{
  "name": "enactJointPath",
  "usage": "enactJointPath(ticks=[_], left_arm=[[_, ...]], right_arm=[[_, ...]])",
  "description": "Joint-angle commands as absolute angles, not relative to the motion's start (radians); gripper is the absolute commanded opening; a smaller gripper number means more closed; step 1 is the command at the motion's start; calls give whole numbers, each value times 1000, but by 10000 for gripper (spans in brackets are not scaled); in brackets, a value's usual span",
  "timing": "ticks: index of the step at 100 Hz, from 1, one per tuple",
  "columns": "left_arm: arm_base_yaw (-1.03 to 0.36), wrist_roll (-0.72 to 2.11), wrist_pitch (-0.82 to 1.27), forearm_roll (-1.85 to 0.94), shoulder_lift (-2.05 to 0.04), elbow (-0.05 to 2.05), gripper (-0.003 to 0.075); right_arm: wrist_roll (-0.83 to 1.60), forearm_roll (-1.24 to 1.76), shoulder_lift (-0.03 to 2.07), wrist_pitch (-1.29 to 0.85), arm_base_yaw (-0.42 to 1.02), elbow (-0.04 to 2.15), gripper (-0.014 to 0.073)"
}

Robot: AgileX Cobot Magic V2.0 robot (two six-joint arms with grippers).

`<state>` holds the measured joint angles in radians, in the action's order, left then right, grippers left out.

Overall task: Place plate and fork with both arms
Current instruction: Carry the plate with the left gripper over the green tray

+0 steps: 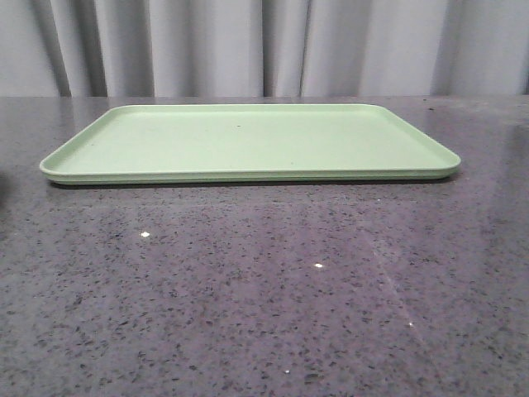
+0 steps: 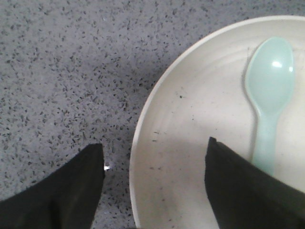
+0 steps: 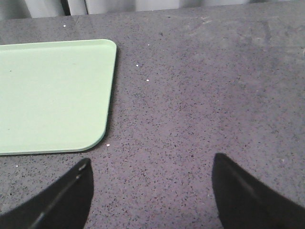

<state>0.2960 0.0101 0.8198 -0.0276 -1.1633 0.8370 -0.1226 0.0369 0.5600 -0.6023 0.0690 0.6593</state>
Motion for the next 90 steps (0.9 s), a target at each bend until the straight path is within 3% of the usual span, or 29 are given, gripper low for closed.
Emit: enactJointPath(ticks=[1, 75, 90], left_arm=[[298, 0, 783, -33, -1171, 874, 440], [298, 0, 785, -10, -1291, 874, 434], [298, 0, 787, -10, -1291, 874, 314]], right_arm=[[-114, 41, 570, -526, 67, 694, 527], [-114, 41, 570, -531, 67, 694, 527], [-114, 41, 570, -531, 67, 694, 527]])
